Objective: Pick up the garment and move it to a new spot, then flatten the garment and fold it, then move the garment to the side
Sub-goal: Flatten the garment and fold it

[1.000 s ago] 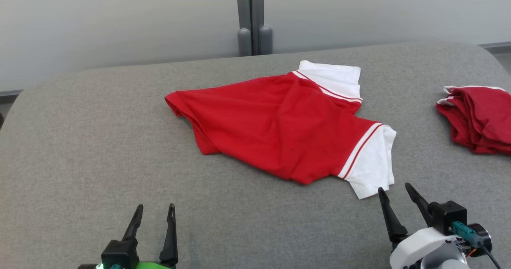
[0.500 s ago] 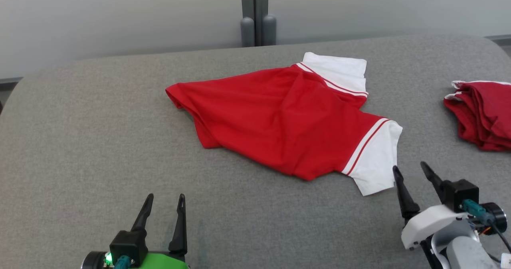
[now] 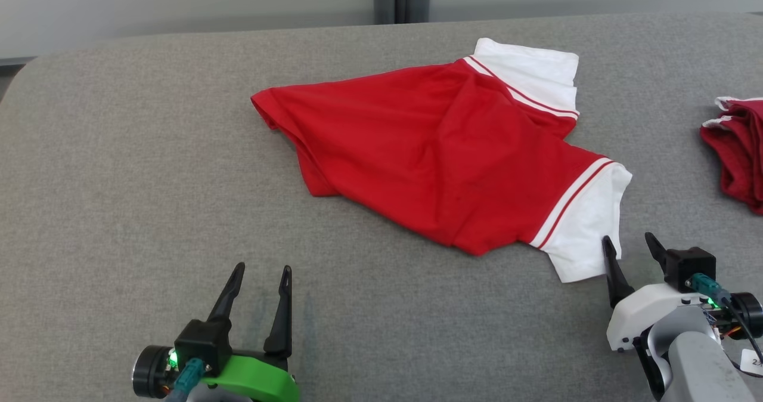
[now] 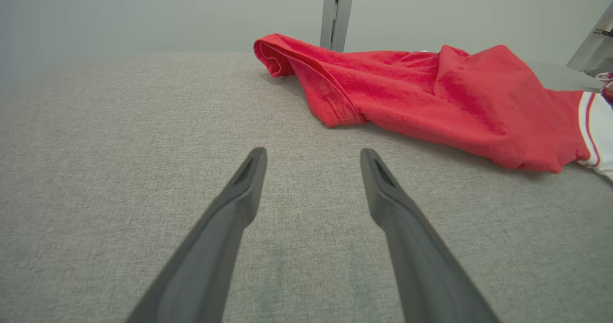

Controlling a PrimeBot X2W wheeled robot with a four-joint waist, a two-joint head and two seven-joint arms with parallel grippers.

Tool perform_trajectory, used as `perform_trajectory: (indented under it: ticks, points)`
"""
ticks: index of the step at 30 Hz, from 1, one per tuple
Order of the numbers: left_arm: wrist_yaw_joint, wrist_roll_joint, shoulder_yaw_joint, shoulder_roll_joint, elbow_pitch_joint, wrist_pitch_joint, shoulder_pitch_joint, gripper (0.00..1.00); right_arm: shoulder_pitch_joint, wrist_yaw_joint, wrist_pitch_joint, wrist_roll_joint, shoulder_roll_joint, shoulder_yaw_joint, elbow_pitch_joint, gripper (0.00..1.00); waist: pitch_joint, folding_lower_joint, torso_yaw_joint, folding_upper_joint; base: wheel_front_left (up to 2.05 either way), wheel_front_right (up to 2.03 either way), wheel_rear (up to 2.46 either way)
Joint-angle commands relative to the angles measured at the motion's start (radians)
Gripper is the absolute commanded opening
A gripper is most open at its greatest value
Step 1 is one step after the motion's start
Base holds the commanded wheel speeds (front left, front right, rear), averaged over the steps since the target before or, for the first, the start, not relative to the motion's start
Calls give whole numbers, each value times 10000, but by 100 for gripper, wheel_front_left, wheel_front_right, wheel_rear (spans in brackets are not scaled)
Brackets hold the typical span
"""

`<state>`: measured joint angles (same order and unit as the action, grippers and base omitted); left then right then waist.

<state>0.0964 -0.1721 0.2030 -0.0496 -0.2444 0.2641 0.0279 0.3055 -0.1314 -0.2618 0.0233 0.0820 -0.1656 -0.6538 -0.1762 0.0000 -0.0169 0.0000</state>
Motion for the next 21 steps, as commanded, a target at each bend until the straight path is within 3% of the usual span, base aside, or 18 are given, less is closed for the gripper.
perform_trajectory:
  ticks: [1, 9, 10, 11, 12, 13, 17, 21]
  points:
    - [30, -14, 3, -31, -13, -2, 158, 100, 56, 17, -41, 36, -7, -59, -77, 100, -67, 0, -59, 0, 0, 0, 0]
    - [86, -30, 44, -29, -26, -2, 289, 100, 171, 17, -7, 88, -166, 43, -1026, 100, -258, 0, -151, 0, 0, 0, 0]
    - [88, -32, 51, -29, -26, -2, 289, 100, 178, 15, -1, 49, -184, 68, -1167, 85, -272, 0, -164, 0, 0, 0, 0]
    - [95, -41, 57, -31, -28, -2, 298, 100, 174, 12, 44, 12, -203, 100, -1336, 42, -286, 0, -176, 0, 0, 0, 0]
    - [104, -43, 60, -31, -28, -2, 310, 100, 164, 12, 53, -22, -212, 109, -1471, 5, -291, 0, -183, 0, 0, 0, 0]
    - [110, -50, 68, -29, -34, -2, 317, 100, 156, 12, 58, -102, -229, 98, -1644, 0, -294, 0, -191, 0, 0, 0, 0]
    - [138, -25, 52, -29, -72, -2, 270, 100, 59, 17, 64, -322, -163, -5, -1694, 0, -221, 0, -187, 0, 0, 0, 0]
    - [145, 5, -3, -29, -73, -2, 114, 100, -102, 20, 10, -640, -41, 0, -929, 0, -44, 0, -148, 0, 0, 0, 0]
